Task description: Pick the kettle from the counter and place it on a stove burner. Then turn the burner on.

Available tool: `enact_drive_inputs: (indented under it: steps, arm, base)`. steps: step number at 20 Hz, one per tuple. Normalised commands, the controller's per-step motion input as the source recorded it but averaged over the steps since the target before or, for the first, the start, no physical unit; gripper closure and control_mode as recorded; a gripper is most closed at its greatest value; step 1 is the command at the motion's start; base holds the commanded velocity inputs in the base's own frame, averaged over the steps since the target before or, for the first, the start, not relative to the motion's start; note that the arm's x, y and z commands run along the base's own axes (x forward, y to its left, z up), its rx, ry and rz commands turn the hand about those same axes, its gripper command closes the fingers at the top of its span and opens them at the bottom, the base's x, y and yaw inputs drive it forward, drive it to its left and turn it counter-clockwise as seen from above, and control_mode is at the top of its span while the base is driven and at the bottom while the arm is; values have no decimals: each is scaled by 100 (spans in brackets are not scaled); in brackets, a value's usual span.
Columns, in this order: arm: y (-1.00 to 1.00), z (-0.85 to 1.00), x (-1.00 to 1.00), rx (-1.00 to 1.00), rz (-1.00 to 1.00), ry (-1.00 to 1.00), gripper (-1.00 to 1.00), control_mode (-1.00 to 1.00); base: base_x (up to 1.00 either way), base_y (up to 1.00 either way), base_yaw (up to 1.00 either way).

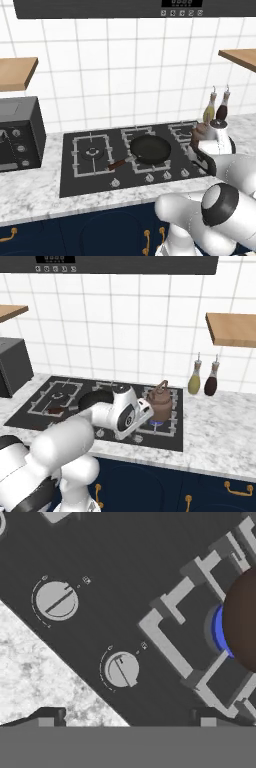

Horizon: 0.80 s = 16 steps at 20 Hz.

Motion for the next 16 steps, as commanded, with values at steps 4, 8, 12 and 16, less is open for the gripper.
enact_drive_inputs:
  steps: [4,8,12,16]
  arm:
    - [-1,95,4,5,-6,0,-100,-100]
    - [0,72,7,16,-24,0,-100,-100]
    - [5,28,0,14,-30,0,-100,-100]
    - [19,3,-7,9,-30,0,-100,-100]
  base:
    - [0,0,0]
    - [0,0,0]
    - [0,0,0]
    - [0,0,0]
